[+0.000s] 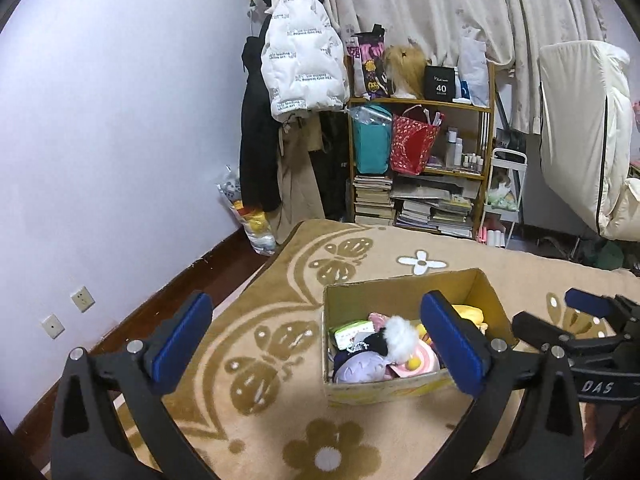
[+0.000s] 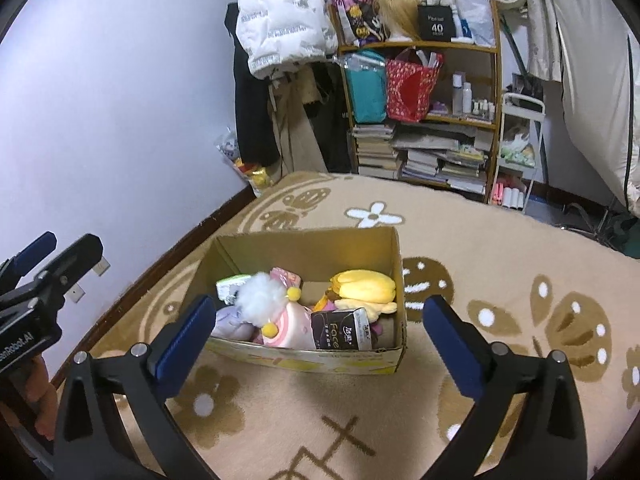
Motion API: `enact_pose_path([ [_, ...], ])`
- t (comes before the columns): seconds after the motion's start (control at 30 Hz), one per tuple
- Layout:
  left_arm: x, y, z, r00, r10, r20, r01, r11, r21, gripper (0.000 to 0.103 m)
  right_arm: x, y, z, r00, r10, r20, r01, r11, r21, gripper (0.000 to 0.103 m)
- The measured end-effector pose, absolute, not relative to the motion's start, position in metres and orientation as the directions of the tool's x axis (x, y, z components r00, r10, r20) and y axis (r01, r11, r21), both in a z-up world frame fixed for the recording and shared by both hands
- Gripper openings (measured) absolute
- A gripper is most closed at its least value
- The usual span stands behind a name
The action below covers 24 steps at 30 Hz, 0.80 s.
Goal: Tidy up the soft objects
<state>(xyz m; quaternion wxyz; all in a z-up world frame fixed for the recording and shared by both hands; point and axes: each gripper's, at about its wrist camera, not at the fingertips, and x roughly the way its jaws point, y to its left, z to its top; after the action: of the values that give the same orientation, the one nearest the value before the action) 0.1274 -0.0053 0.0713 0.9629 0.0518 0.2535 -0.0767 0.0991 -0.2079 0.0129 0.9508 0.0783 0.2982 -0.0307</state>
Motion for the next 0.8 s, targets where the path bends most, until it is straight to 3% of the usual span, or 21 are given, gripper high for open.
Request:
enact_pose_path([
  [0.47,0.061,0.018,0.089,0.875,-0.123,-0.469,0.167,0.984,0.054,0.103,0.023,-0.188,0.040,0.873,-0.019,-0.487,0.070,0.994,0.087,0.103],
  [0.8,0.010,0.034,0.073,0.892,-0.129,-0.434,0.167,0.985,0.050,0.103,-0.022,-0.181,0.037,0.911,-0.013,-0.413,0.064,0.992,0.110,0.103],
])
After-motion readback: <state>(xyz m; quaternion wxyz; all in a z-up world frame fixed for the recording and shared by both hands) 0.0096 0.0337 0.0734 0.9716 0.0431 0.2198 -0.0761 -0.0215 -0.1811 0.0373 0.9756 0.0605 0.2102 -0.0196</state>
